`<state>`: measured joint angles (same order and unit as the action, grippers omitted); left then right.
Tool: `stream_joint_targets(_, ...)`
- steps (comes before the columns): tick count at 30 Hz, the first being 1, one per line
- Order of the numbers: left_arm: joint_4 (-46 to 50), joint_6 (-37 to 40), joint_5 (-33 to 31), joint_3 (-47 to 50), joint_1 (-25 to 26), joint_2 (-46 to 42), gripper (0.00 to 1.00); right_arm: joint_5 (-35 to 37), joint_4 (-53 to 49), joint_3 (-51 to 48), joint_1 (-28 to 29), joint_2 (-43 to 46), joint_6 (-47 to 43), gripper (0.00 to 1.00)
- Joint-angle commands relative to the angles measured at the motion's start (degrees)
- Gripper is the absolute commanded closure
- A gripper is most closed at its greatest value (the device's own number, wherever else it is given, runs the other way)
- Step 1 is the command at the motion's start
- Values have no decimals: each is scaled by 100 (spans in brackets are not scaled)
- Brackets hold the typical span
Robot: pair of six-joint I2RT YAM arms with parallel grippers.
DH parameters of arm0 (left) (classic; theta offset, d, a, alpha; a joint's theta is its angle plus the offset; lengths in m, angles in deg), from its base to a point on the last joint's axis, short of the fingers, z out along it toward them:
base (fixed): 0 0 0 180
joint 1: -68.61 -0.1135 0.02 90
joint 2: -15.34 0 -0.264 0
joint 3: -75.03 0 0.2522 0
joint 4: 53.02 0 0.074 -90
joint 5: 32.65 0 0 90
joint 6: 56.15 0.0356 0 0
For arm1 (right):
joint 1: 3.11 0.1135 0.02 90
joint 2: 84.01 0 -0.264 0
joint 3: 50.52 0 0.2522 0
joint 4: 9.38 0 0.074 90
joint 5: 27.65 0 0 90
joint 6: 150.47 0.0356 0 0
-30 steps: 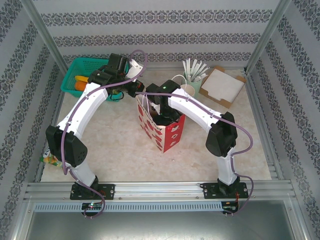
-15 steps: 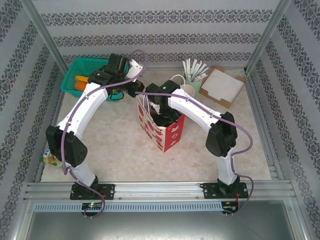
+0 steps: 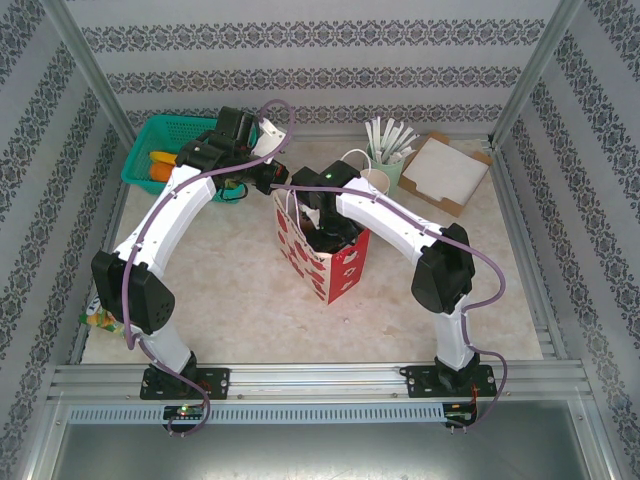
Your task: Pack the takeout coffee
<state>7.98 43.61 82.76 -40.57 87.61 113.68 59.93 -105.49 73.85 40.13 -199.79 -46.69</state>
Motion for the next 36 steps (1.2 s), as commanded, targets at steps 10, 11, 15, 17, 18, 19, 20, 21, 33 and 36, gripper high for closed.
stream_joint_targets(10, -62, -27, -71, -29, -37, -167, 100, 136, -326, -35, -79, -99, 247, 39)
stream_joint_targets(11, -73, -27, -71, -29, -35, -167, 100, 143, -319, -38, -78, -106, 243, 39)
stream_joint_targets(15, -67, -27, -58, -37, -36, -158, 100, 168, -213, -83, -78, -125, 239, 39)
stream_joint_targets(17, -55, -30, -58, -46, -30, -144, 100, 140, -177, -92, -84, -151, 237, 39)
stream_joint_targets(18, -45, -27, -60, -46, -32, -148, 100, 155, -168, -99, -88, -167, 247, 39)
stream_joint_targets(19, -42, -34, -61, -55, -34, -149, 100, 157, -159, -105, -86, -186, 252, 39)
stream_joint_targets(20, -42, -28, -54, -54, -36, -149, 100, 147, -147, -108, -87, -193, 248, 39)
stream_joint_targets(21, -39, -27, -49, -55, -30, -142, 100, 136, -120, -124, -88, -196, 256, 39)
stream_joint_targets(33, 9, -18, -20, -86, -29, -109, 100, 81, 78, -155, -95, -172, 335, 39)
stream_joint_targets(36, 17, -18, -17, -81, -36, -114, 100, 83, 87, -149, -106, -181, 336, 39)
